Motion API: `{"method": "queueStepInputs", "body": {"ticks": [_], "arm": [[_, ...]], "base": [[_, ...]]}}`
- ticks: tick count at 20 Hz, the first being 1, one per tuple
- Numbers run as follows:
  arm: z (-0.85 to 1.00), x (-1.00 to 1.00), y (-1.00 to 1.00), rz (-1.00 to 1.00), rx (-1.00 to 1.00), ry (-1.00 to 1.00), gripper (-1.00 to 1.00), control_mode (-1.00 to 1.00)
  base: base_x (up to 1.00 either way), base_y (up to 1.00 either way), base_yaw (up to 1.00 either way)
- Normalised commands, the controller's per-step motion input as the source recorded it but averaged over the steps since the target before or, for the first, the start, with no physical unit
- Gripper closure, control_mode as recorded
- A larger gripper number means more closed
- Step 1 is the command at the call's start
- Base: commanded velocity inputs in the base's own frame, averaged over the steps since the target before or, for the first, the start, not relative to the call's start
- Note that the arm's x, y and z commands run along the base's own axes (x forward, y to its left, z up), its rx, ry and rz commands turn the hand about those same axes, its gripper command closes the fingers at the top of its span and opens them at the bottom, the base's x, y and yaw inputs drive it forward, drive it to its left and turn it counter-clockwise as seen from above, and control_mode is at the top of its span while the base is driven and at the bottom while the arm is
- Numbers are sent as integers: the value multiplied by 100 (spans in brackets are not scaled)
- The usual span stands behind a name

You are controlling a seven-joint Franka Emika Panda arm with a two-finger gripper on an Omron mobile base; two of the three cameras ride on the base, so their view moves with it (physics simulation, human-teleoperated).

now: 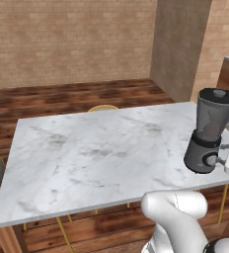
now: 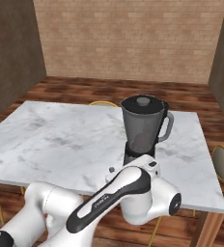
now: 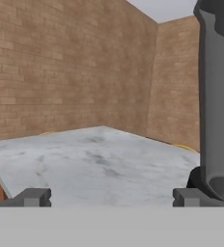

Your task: Grab the garlic and onion from the fridge, place them in the blender, close the lid, and turn on the blender to create a marinade.

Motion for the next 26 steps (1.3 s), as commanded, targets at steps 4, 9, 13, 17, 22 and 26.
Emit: {"method": "queueStepInputs", "body": {"ticks": [4, 9, 13, 17, 22, 26], "arm": [[-12, 13, -3, 0, 0, 0, -100, -100], [-12, 18, -1, 0, 0, 0, -100, -100], [-9, 18, -1, 0, 0, 0, -100, -100], [-5, 8, -7, 0, 0, 0, -100, -100], [-11, 8, -11, 0, 0, 0, -100, -100], [-13, 7, -7, 0, 0, 0, -100, -100]], "base": [[0, 0, 0], [0, 0, 0], [0, 0, 0], [0, 0, 0], [0, 0, 0], [0, 0, 0]]}}
